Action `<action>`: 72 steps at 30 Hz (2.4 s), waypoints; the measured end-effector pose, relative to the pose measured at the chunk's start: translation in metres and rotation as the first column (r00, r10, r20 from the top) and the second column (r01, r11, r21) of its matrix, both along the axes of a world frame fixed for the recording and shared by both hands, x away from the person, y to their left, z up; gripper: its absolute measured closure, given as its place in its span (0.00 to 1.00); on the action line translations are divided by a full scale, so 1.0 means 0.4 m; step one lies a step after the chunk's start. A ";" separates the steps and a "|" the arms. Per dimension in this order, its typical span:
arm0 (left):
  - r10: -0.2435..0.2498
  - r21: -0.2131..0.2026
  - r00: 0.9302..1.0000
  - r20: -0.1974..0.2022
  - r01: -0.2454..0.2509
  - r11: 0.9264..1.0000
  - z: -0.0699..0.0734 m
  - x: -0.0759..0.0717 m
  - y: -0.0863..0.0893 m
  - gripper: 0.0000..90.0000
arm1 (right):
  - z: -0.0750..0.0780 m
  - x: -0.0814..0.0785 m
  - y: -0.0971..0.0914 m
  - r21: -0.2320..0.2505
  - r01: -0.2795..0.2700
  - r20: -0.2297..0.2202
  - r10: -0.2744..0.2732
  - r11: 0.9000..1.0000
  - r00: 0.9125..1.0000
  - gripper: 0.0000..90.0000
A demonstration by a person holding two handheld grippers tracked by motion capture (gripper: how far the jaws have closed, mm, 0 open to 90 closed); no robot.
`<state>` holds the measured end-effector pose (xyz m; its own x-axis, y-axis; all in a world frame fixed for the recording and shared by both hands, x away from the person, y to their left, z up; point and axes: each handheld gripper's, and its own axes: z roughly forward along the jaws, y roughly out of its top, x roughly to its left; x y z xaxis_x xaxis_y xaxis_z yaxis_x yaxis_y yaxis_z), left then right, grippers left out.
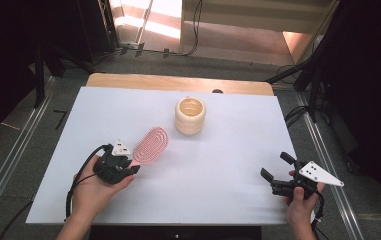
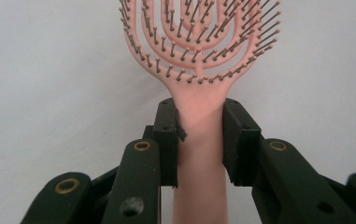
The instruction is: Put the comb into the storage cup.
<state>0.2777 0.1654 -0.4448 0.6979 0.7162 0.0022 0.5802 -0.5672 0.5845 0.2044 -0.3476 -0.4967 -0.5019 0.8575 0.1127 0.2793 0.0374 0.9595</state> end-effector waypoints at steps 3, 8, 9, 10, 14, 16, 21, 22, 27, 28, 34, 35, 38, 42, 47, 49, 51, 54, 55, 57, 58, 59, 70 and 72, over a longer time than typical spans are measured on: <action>0.000 -0.024 1.000 0.025 0.001 1.000 0.003 0.001 -0.002 0.79 | 0.012 0.004 0.006 0.024 -0.015 -0.013 0.015 1.000 1.000 0.01; 0.003 -0.063 0.998 0.069 0.001 0.998 0.009 0.002 -0.010 0.80 | 0.033 0.014 0.027 0.034 -0.045 -0.025 0.046 0.998 0.999 0.01; 0.001 -0.060 0.997 0.078 0.004 0.998 0.011 0.003 -0.014 0.80 | 0.037 0.016 0.032 0.039 -0.056 -0.030 0.057 0.998 0.998 0.01; 0.005 -0.070 0.996 0.094 0.002 0.998 0.012 0.002 -0.019 0.79 | 0.040 0.019 0.037 0.041 -0.063 -0.027 0.064 0.997 0.998 0.01; -0.016 -0.086 0.993 0.113 0.026 0.996 0.018 0.004 -0.032 0.79 | 0.060 0.028 0.058 0.063 -0.083 -0.042 0.086 0.995 0.995 0.01; -0.016 -0.086 0.992 0.127 0.027 0.996 0.020 0.004 -0.040 0.79 | 0.072 0.033 0.068 0.075 -0.091 -0.040 0.094 0.993 0.995 0.01; -0.009 -0.109 0.988 0.155 0.027 0.994 0.026 0.004 -0.046 0.79 | 0.098 0.050 0.093 0.087 -0.110 -0.040 0.113 0.990 0.993 0.01; -0.005 -0.114 0.986 0.167 0.024 0.993 0.027 0.003 -0.046 0.79 | 0.103 0.055 0.100 0.084 -0.112 -0.040 0.115 0.990 0.993 0.01; 0.004 -0.135 0.983 0.186 0.022 0.991 0.033 0.004 -0.049 0.79 | 0.125 0.073 0.136 0.084 -0.133 -0.039 0.137 0.987 0.990 0.01; 0.004 -0.140 0.981 0.196 0.024 0.990 0.033 0.004 -0.051 0.79 | 0.130 0.077 0.142 0.089 -0.141 -0.036 0.144 0.986 0.989 0.01; 0.007 -0.162 0.974 0.227 0.030 0.986 0.040 0.005 -0.062 0.79 | 0.153 0.097 0.179 0.099 -0.171 -0.035 0.175 0.980 0.984 0.01; 0.008 -0.168 0.973 0.230 0.031 0.985 0.041 0.005 -0.065 0.79 | 0.156 0.099 0.185 0.105 -0.172 -0.042 0.177 0.980 0.983 0.01; 0.008 -0.177 0.970 0.245 0.037 0.983 0.043 0.006 -0.072 0.80 | 0.168 0.109 0.204 0.115 -0.180 -0.049 0.186 0.977 0.981 0.01; 0.019 -0.197 0.961 0.275 0.037 0.980 0.045 0.005 -0.083 0.79 | 0.180 0.121 0.225 0.128 -0.191 -0.051 0.199 0.973 0.979 0.01; 0.012 -0.215 0.957 0.288 0.052 0.975 0.047 0.008 -0.096 0.79 | 0.190 0.137 0.251 0.148 -0.203 -0.053 0.213 0.968 0.976 0.01; 0.014 -0.218 0.955 0.296 0.053 0.975 0.047 0.007 -0.101 0.80 | 0.193 0.142 0.264 0.153 -0.213 -0.052 0.223 0.965 0.973 0.01; 0.018 -0.228 0.954 0.300 0.054 0.972 0.047 0.007 -0.106 0.79 | 0.196 0.146 0.276 0.156 -0.221 -0.053 0.232 0.963 0.971 0.01; 0.017 -0.235 0.952 0.305 0.058 0.970 0.044 0.008 -0.113 0.79 | 0.199 0.155 0.292 0.166 -0.226 -0.056 0.238 0.960 0.970 0.01; 0.020 -0.234 0.951 0.310 0.056 0.971 0.043 0.008 -0.115 0.80 | 0.199 0.157 0.298 0.176 -0.228 -0.060 0.241 0.958 0.969 0.01; 0.016 -0.238 0.951 0.309 0.061 0.969 0.043 0.010 -0.120 0.79 | 0.201 0.163 0.309 0.181 -0.228 -0.065 0.243 0.957 0.968 0.01; 0.019 -0.239 0.950 0.312 0.059 0.969 0.042 0.010 -0.123 0.79 | 0.203 0.165 0.314 0.184 -0.229 -0.064 0.244 0.956 0.968 0.01; 0.017 -0.235 0.950 0.312 0.060 0.970 0.042 0.010 -0.126 0.79 | 0.205 0.168 0.319 0.188 -0.231 -0.064 0.247 0.955 0.967 0.01; 0.012 -0.251 0.942 0.335 0.077 0.965 0.035 0.007 -0.152 0.79 | 0.209 0.192 0.368 0.229 -0.237 -0.087 0.262 0.944 0.961 0.01; 0.010 -0.252 0.943 0.334 0.080 0.964 0.034 0.008 -0.157 0.79 | 0.208 0.196 0.374 0.247 -0.236 -0.094 0.266 0.940 0.959 0.01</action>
<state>0.2810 0.1025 -0.4311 0.7141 0.6979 0.0540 0.3125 -0.3869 0.8676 0.2828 -0.1981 -0.4133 -0.6665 0.6484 0.3680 0.4072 -0.0969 0.9082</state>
